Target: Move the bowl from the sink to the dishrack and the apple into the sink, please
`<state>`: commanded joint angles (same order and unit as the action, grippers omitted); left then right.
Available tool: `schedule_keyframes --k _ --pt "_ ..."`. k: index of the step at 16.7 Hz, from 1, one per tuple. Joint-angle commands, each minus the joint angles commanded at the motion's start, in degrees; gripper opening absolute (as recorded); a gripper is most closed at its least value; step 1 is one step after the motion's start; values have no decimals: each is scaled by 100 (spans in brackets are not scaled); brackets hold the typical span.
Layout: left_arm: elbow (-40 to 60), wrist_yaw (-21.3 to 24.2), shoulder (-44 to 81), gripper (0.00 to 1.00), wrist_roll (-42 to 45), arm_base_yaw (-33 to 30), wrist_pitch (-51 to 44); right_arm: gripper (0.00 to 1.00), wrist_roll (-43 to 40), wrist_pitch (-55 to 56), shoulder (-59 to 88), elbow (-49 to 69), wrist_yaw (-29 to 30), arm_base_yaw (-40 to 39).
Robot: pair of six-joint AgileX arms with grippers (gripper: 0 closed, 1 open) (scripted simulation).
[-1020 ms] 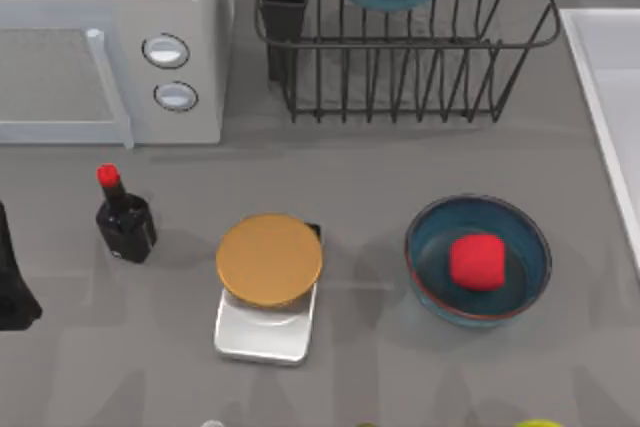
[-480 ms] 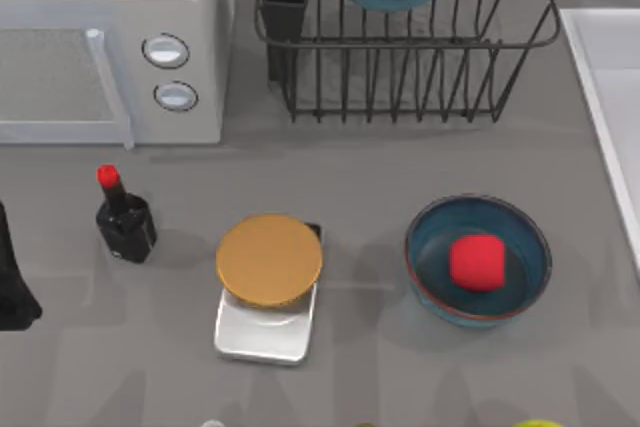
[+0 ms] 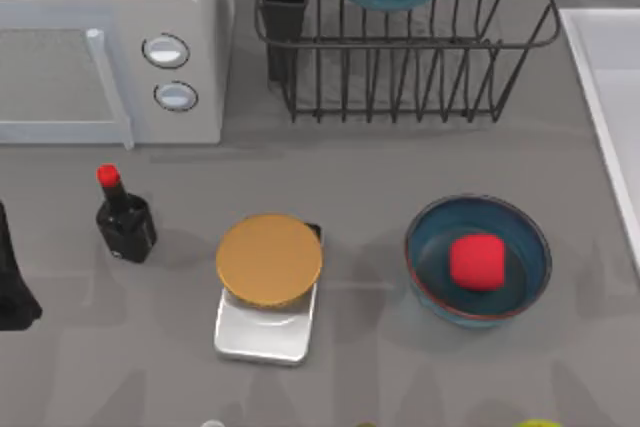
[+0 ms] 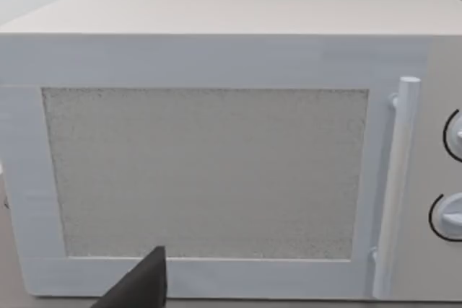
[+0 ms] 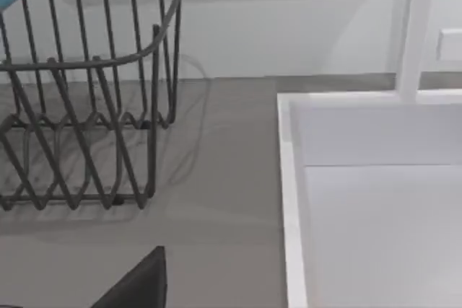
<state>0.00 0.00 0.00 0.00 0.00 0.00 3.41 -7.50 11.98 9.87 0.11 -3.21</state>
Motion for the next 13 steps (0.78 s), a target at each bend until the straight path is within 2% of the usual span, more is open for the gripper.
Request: schedule_keyframes --k 13 --pt "0 0 0 100 0 0 0 100 1688 -3707 6374 4925 -13 -1643"
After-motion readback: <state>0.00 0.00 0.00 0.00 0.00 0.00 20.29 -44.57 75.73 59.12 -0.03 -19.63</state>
